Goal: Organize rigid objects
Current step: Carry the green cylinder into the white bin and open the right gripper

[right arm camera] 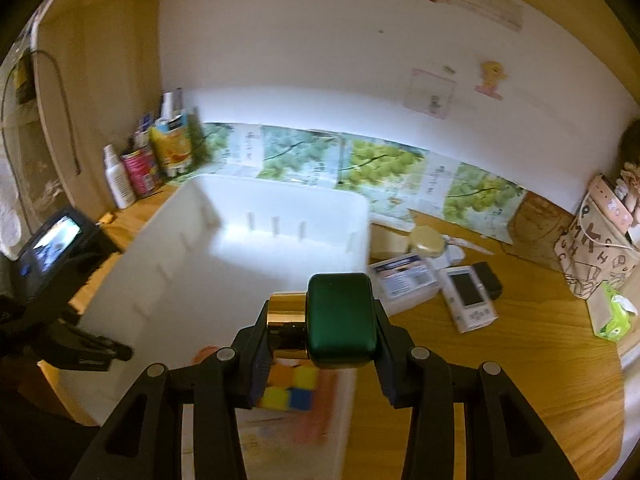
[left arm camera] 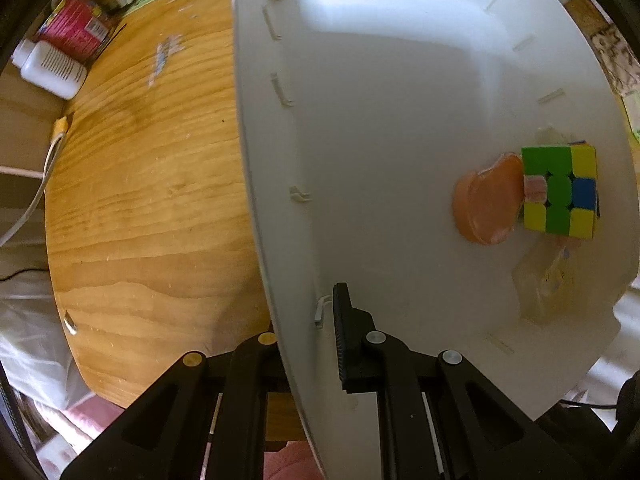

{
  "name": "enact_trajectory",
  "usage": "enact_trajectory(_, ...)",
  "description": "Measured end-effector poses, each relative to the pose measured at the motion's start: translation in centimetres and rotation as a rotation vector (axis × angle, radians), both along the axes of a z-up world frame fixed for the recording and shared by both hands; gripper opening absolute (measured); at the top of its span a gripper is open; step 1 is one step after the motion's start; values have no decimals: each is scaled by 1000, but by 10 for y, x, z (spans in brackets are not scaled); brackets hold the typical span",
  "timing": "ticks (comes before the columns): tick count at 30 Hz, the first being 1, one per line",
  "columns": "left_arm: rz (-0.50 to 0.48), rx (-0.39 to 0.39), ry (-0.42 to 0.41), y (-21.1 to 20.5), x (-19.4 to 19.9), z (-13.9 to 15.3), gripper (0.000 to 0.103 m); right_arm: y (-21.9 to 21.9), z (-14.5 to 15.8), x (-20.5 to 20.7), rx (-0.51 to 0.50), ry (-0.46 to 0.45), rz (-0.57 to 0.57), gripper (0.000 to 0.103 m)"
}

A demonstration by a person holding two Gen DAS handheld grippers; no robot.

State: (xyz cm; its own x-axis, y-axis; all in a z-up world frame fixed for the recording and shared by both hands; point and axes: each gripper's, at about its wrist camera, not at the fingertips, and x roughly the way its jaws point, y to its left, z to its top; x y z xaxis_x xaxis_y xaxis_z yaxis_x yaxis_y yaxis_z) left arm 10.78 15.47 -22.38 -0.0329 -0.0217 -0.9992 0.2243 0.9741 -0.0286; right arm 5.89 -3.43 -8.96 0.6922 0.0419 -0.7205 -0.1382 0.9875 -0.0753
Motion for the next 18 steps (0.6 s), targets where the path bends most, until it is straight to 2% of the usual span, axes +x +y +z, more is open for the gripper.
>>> enact_trajectory(4, -46, -1, -11, -3, -4, -2, 12, 23, -1, -9, -9, 20, 20, 44)
enact_trajectory(13, -80, -17, -20, 5, -11, 0, 12, 57, -7, -24, -38, 77, 77, 45)
enact_trajectory(15, -78, -19, -18, 6, -11, 1, 12, 60, -5, -26, -44, 73, 82, 49)
enact_trajectory(18, -73, -22, -14, 5, -10, 2, 12, 59, 1, -28, -40, 55, 83, 61)
